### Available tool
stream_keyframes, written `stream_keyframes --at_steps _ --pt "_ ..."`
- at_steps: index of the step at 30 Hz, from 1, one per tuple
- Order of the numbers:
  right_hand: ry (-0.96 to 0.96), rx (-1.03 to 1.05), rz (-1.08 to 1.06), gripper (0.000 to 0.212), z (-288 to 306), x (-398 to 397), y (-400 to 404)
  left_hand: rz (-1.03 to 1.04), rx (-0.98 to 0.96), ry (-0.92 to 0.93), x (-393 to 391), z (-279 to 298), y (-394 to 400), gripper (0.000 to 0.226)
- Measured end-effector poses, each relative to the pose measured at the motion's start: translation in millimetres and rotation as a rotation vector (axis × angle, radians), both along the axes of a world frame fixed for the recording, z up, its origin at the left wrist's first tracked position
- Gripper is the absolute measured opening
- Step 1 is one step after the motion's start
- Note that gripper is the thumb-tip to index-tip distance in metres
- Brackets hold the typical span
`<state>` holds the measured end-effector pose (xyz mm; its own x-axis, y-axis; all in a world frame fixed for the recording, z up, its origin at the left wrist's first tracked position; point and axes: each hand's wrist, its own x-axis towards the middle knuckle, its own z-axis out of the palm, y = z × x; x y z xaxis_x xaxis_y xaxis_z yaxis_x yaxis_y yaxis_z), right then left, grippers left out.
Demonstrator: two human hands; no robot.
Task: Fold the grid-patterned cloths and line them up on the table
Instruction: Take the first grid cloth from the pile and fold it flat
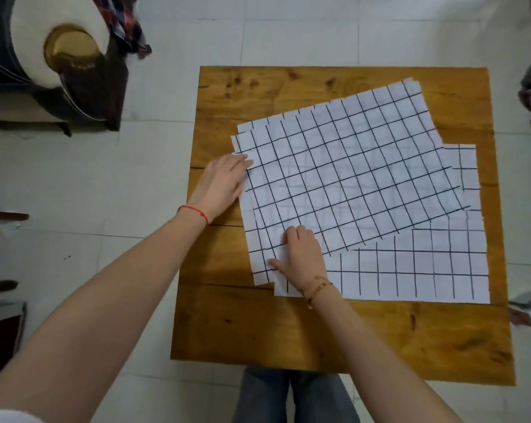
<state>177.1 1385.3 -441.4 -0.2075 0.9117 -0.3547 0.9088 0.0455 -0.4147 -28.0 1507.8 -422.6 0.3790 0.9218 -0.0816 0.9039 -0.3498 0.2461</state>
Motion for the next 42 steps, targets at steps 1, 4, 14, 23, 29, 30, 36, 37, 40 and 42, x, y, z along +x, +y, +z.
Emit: stream_keyframes --at_steps 1,4,14,23,29,30,36,37,40,42 --pt "-0.027 0.003 0.01 0.055 -5 -2 -1 -0.023 -0.023 0.015 -1 -6 5 0.043" --pt "-0.108 0.017 0.035 0.064 -16 -5 -3 -0.076 -0.046 0.065 -3 -18 19 0.053" --pt "0.022 0.058 0.023 0.029 -32 5 -3 -0.042 -0.091 0.092 -7 -36 30 0.042" --pt "0.181 -0.016 -0.063 0.017 -26 21 7 -0.018 -0.048 0.071 -5 -40 26 0.037" --pt "0.259 0.048 -0.237 0.024 -17 25 19 -0.001 -0.001 0.074 -4 -40 25 0.031" --pt "0.278 0.063 -0.273 0.022 -14 26 21 -0.002 0.0 0.075 -4 -39 24 0.03" --pt "0.361 0.211 -0.379 0.017 20 36 44 -0.016 -0.023 0.095 -10 -33 15 0.03" --pt "0.376 0.235 -0.394 0.017 27 38 49 -0.018 -0.043 0.093 -11 -31 13 0.031" --pt "0.429 0.29 -0.424 0.017 49 44 62 -0.012 -0.078 0.074 -12 -26 7 0.026" --pt "0.428 0.315 -0.406 0.016 62 48 70 0.043 -0.049 0.0 -9 -19 3 0.016"
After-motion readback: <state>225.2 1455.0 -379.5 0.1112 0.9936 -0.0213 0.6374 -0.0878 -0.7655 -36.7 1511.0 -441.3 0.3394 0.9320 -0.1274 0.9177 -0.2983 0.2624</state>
